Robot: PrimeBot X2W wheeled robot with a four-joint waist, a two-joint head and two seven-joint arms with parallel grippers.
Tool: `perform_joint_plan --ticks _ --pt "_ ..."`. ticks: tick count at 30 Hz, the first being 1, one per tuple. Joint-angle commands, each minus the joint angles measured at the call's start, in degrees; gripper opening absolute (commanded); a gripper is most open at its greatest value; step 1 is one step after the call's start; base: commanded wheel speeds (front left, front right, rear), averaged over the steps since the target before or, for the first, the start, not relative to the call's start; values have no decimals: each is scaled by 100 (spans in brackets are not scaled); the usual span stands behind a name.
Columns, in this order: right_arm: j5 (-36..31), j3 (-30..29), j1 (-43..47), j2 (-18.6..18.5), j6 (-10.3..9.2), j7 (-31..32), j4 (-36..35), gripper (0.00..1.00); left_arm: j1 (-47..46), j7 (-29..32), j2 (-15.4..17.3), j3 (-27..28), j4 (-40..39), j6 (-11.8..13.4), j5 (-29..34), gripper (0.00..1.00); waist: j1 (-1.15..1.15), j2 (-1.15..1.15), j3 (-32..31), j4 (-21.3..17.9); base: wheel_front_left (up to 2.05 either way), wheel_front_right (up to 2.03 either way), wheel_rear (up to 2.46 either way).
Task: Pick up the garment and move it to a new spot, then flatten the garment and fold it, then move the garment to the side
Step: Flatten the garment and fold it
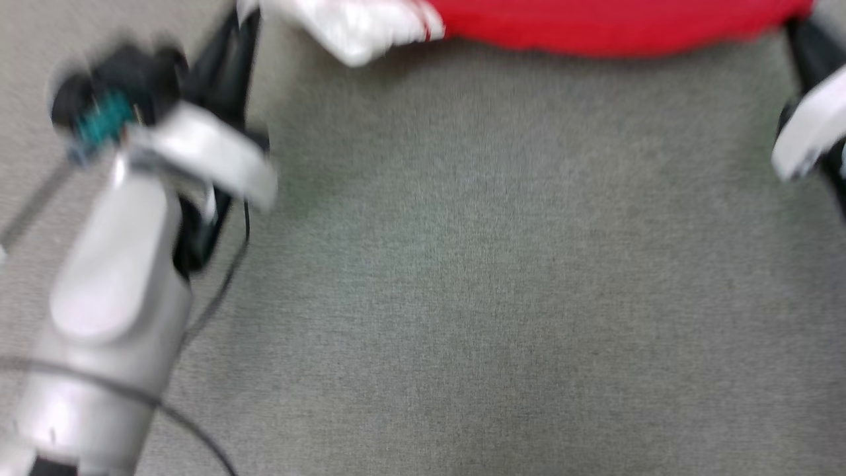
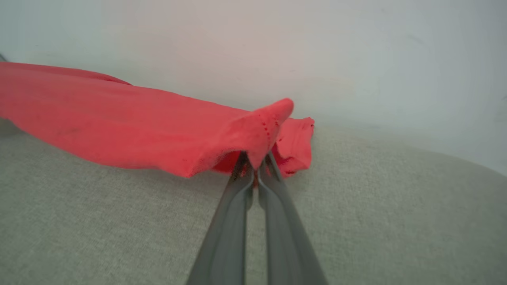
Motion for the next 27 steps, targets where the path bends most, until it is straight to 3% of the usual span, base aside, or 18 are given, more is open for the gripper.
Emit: perform_joint_plan --ticks 1,10,20,27 --pt "150 124 380 -89 -6 -27 -81 0 518 -40 79 3 -148 46 -25 0 0 0 -554 30 0 0 0" --pt "1217 335 2089 -354 -6 65 -478 0 2988 272 567 -339 -1101 52 -283 0 0 0 -1577 45 0 0 0" --pt "2154 288 3716 -783 -6 173 -1346 0 4849 847 1101 -478 -2599 332 -606 0 0 0 -2220 48 0 0 0" --pt "2369 114 4863 -1157 -6 340 -2027 0 6014 1300 1356 -669 -3365 460 -1027 0 0 0 -2459 4 0 0 0"
